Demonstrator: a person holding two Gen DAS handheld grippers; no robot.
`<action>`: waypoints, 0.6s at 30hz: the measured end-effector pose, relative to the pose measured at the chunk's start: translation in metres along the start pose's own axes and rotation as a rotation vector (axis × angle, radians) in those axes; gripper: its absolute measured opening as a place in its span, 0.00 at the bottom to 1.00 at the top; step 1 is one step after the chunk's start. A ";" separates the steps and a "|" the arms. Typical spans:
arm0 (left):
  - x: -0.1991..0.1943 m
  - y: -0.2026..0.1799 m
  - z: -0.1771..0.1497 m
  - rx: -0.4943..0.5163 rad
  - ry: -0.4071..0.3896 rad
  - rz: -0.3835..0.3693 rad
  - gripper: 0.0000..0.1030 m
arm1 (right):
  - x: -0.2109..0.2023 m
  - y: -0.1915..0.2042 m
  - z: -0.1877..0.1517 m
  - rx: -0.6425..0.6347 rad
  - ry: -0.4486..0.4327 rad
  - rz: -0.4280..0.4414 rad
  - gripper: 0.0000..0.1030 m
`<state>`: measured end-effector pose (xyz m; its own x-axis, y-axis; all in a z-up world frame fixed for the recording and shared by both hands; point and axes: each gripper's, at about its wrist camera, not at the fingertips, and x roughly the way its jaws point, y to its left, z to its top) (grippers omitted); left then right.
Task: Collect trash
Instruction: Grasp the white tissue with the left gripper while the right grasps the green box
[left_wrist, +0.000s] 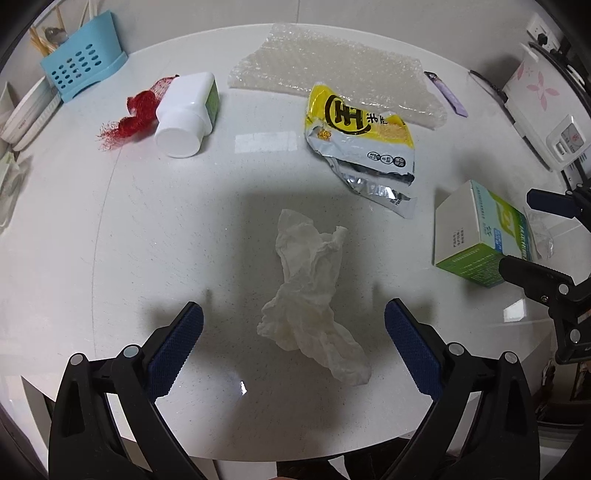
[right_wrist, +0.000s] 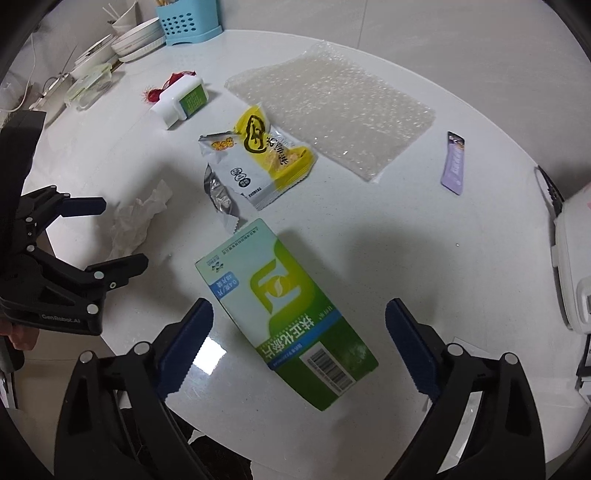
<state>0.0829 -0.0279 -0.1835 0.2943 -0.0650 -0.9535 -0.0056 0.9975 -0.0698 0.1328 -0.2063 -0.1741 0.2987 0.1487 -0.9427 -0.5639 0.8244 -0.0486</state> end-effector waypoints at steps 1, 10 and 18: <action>0.001 0.000 0.000 -0.002 0.003 0.002 0.93 | 0.002 0.000 0.001 -0.002 0.005 0.001 0.86; 0.008 -0.002 0.001 -0.018 0.014 0.024 0.80 | 0.009 0.001 0.004 0.041 0.036 0.045 0.68; 0.001 -0.009 0.001 0.026 0.001 0.055 0.41 | 0.007 0.000 0.002 0.079 0.040 0.061 0.58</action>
<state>0.0842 -0.0365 -0.1839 0.2933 -0.0100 -0.9560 0.0033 0.9999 -0.0095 0.1362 -0.2041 -0.1803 0.2337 0.1794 -0.9556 -0.5170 0.8553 0.0341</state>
